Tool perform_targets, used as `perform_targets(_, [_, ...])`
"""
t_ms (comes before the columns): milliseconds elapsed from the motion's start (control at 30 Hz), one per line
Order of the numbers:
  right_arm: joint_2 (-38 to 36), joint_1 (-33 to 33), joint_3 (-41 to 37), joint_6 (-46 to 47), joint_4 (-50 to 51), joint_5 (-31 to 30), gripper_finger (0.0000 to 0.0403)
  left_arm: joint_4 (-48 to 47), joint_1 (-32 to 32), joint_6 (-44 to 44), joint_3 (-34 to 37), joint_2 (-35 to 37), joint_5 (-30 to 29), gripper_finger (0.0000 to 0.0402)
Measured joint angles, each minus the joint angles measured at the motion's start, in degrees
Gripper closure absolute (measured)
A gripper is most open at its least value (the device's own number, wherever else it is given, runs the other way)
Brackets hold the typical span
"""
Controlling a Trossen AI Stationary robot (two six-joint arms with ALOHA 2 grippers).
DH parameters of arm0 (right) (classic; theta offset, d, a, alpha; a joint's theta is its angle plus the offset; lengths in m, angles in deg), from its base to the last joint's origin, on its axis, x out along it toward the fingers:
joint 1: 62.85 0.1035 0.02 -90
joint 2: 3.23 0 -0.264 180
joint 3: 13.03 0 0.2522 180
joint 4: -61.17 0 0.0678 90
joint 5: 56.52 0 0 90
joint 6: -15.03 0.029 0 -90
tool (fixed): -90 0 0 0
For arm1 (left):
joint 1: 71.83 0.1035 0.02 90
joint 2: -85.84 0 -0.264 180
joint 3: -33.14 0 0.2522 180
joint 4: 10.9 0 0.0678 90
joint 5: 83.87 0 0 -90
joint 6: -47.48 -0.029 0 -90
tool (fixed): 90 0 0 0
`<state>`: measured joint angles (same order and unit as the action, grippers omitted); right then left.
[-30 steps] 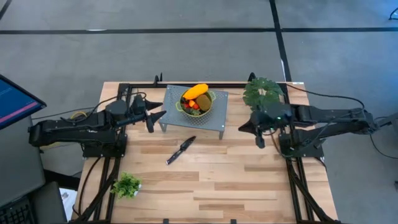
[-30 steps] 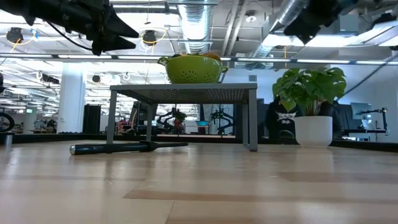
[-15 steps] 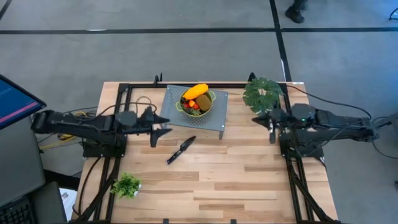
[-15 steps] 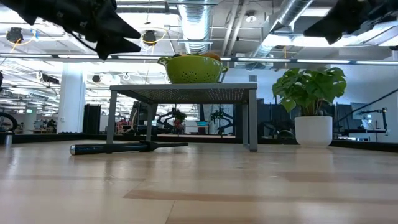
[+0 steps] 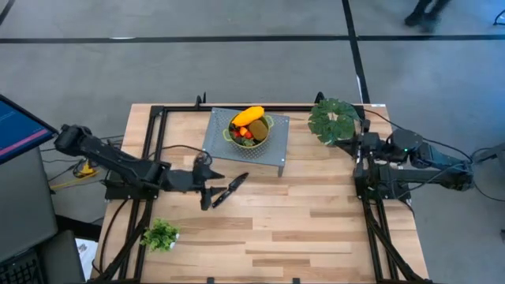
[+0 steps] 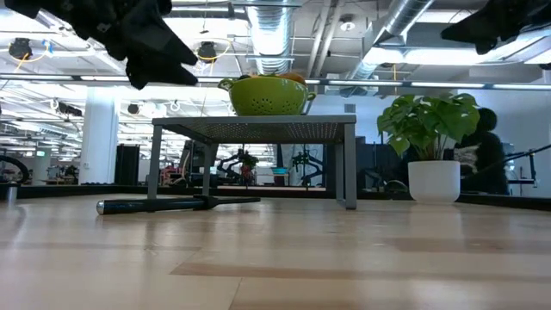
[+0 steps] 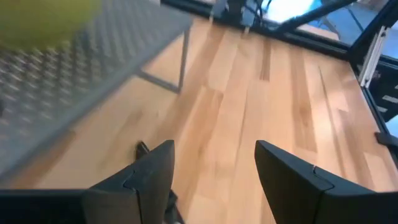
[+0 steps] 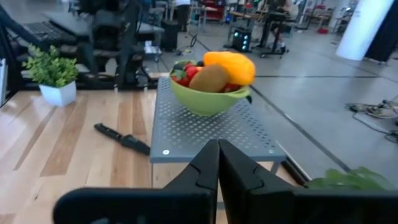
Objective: Pick & Place Fruit
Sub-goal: Put the black kitchen knife on the shelf
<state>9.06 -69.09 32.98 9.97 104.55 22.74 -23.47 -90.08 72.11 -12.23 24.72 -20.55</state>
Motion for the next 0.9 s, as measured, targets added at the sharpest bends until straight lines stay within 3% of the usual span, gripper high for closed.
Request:
perform_targets(567, [-0.63,-1.42,-0.02,0.41,1.88,0.07,0.0401,-1.51,-5.11,17.52,-0.72,-9.95,-1.79,0.0183])
perform_targets(900, [-0.63,-1.42,-0.02,0.57,1.88,0.09,0.0402,-1.74,-5.3,25.75,-1.74,-22.77,-2.01,0.0183])
